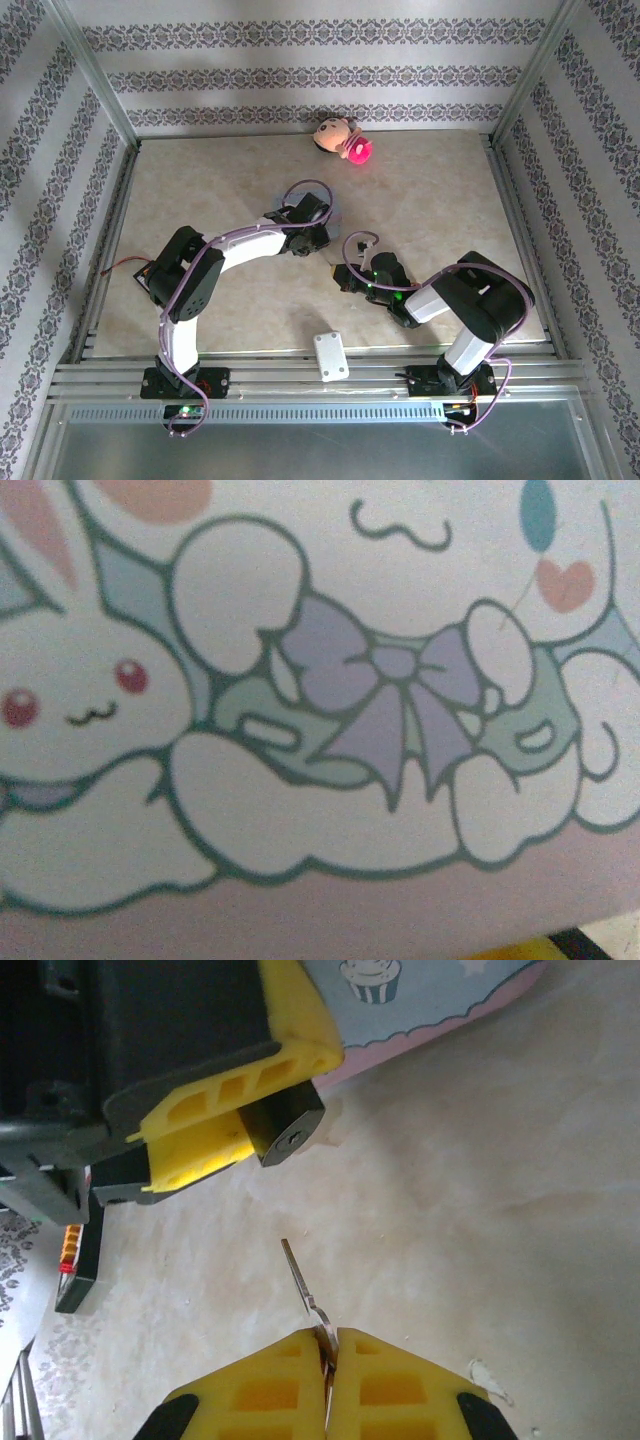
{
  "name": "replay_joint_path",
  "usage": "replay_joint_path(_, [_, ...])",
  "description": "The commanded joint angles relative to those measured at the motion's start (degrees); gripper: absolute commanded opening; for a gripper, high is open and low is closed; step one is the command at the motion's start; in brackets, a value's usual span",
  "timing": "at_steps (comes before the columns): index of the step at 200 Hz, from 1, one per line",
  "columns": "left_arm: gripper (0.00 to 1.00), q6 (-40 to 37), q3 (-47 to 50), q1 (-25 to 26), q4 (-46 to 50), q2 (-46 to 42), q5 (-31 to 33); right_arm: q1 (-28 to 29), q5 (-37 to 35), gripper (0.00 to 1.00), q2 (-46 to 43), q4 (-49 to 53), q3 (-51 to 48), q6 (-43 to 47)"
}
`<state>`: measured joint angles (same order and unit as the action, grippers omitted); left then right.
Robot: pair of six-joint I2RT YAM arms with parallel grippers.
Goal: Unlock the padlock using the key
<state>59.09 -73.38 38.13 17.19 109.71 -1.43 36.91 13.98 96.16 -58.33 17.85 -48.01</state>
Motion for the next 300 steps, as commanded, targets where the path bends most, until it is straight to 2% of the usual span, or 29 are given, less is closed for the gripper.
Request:
replay_joint_path(1, [0.14,1.6,0.6,-1.0,-2.1,-3.2,-1.4,0.1,-2.0,0.00,2.1,-5.4,0.3,-0.5])
replay_joint_path(145, [0.14,5.9,0.5,-2.9,-4.9,-2.2,-7.2,0.4,-4.8,0.00,10.2,-21.1,0.5,-0.3])
replay_joint_path(300, [0.13,7.2,0.4,-3.4,-5.6,-1.7,-8.5,0.9,-5.9,0.00,9.7,-21.0,1.5,1.0])
